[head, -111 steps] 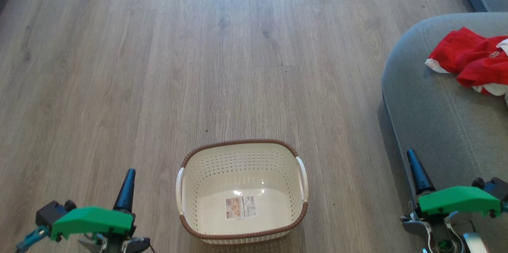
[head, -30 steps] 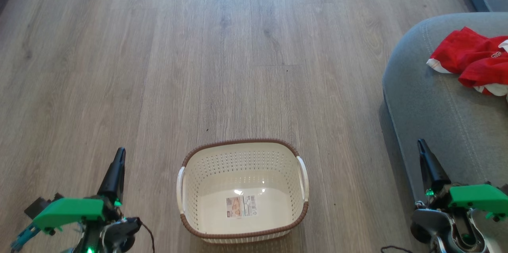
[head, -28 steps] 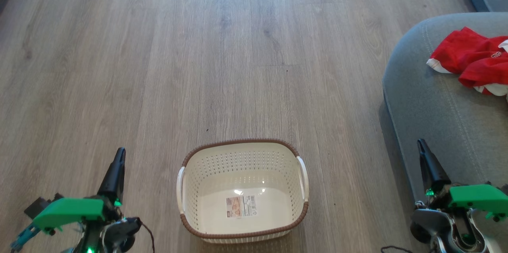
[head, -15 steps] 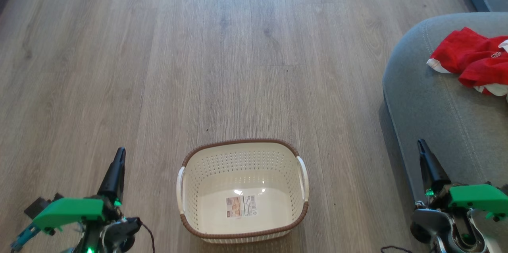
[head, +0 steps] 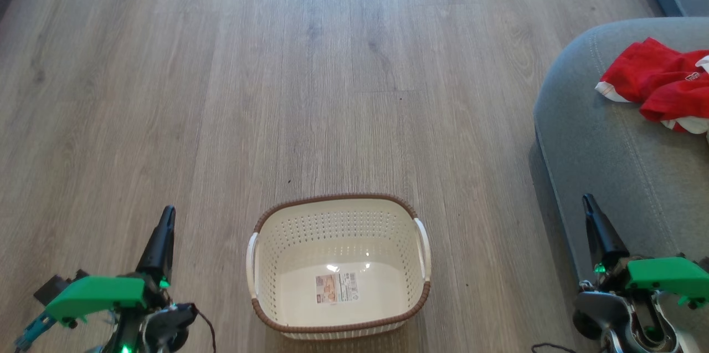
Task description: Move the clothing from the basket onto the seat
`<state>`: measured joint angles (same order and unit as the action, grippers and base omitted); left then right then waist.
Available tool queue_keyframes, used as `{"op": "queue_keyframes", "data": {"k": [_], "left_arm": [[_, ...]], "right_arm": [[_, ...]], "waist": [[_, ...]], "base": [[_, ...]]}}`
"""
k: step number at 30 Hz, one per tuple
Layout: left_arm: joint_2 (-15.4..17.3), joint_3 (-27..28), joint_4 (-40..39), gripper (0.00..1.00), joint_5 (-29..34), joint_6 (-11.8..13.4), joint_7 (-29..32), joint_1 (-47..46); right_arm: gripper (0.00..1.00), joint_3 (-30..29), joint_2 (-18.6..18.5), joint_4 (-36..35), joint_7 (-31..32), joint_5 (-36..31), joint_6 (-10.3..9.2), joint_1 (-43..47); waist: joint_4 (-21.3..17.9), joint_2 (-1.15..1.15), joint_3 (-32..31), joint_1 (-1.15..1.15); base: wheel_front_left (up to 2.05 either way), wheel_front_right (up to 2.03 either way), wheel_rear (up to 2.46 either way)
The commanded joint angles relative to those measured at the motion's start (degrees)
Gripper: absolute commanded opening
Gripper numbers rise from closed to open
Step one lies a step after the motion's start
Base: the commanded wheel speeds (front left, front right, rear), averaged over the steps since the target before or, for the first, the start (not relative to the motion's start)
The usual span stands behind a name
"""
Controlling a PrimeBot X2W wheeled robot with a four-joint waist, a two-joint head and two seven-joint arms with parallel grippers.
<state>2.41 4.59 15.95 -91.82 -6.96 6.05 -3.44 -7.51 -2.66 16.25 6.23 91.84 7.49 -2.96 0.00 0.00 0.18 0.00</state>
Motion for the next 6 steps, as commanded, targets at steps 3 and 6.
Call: {"op": "queue_keyframes", "data": {"k": [3,6], "left_arm": [[0.47,1.93,-1.90,0.00,-0.35,-0.53,0.44,-2.76],[0.47,1.93,-1.90,0.00,-0.35,-0.53,0.44,-2.76]], "right_arm": [[0.00,0.99,-0.21,-2.23,0.25,0.33,0.00,-3.22],[0.00,0.99,-0.21,-2.23,0.25,0.33,0.00,-3.22]], "waist": [[0.00,0.00,0.00,0.00],[0.00,0.00,0.00,0.00]], "base": [[0.00,0.00,0.00],[0.00,0.00,0.00]]}}
